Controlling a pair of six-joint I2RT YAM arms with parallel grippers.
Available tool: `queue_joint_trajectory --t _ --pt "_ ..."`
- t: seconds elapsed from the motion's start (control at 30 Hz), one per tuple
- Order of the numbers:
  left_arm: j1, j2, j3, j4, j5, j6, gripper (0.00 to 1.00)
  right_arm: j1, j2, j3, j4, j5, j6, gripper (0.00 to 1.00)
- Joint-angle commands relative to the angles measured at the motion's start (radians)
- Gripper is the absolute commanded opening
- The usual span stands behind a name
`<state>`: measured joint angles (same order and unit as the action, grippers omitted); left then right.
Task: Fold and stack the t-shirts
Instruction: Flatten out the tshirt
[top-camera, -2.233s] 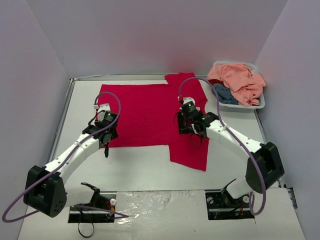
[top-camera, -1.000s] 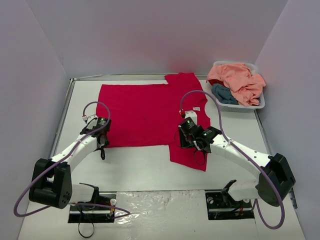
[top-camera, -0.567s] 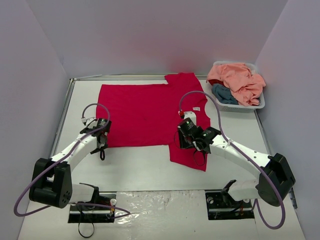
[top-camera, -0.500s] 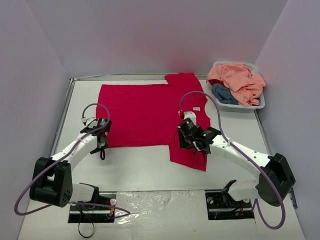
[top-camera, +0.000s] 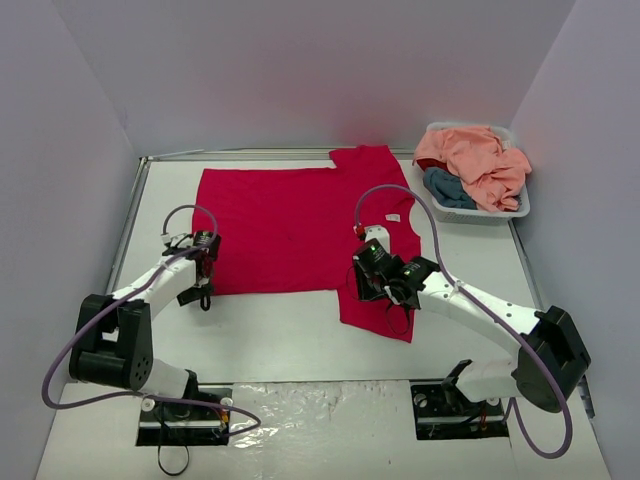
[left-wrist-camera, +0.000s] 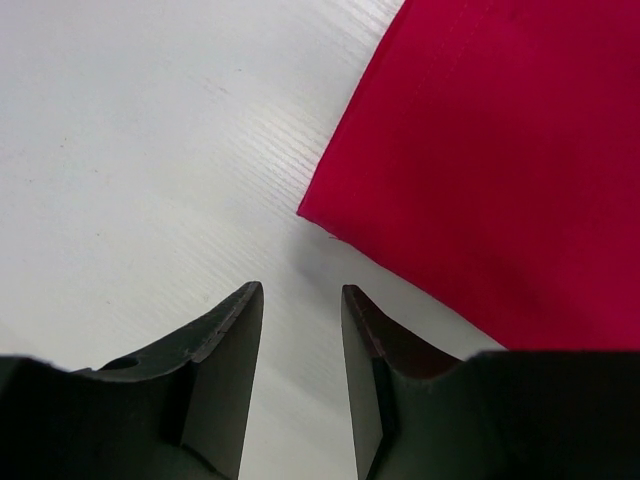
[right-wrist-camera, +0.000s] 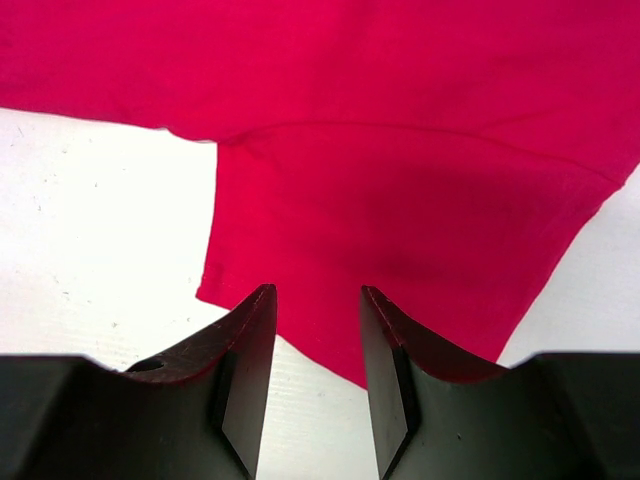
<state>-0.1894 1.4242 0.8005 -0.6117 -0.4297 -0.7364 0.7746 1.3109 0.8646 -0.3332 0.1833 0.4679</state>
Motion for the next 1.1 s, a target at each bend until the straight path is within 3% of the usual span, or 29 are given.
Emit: queue_joint_trajectory --t 0.0,0.4,0.57,0.77,0.93,1.07 --pt "0.025 0.002 0.034 0.007 0.014 0.008 0.36 0.014 -0.018 -0.006 -0.004 0.024 -0.003 0.35" --pt "0.064 0.042 0.04 0.067 0.089 0.026 0.35 0.026 -0.007 -0.006 -0.004 0.03 -0.005 0.35" --pt "0.073 0.051 0.032 0.078 0.097 0.026 0.23 0.031 -0.009 -0.006 -0.004 0.031 -0.002 0.35" --pt "0.085 0.048 0.029 0.079 0.098 0.028 0.21 0.038 0.002 -0.006 -0.006 0.035 -0.002 0.35" --pt "0.099 0.058 0.029 0.092 0.112 0.028 0.2 0.051 0.005 -0.007 -0.006 0.039 0.002 0.36" --pt "0.103 0.048 0.034 0.09 0.126 0.028 0.28 0.055 0.011 -0.007 -0.006 0.042 0.002 0.36"
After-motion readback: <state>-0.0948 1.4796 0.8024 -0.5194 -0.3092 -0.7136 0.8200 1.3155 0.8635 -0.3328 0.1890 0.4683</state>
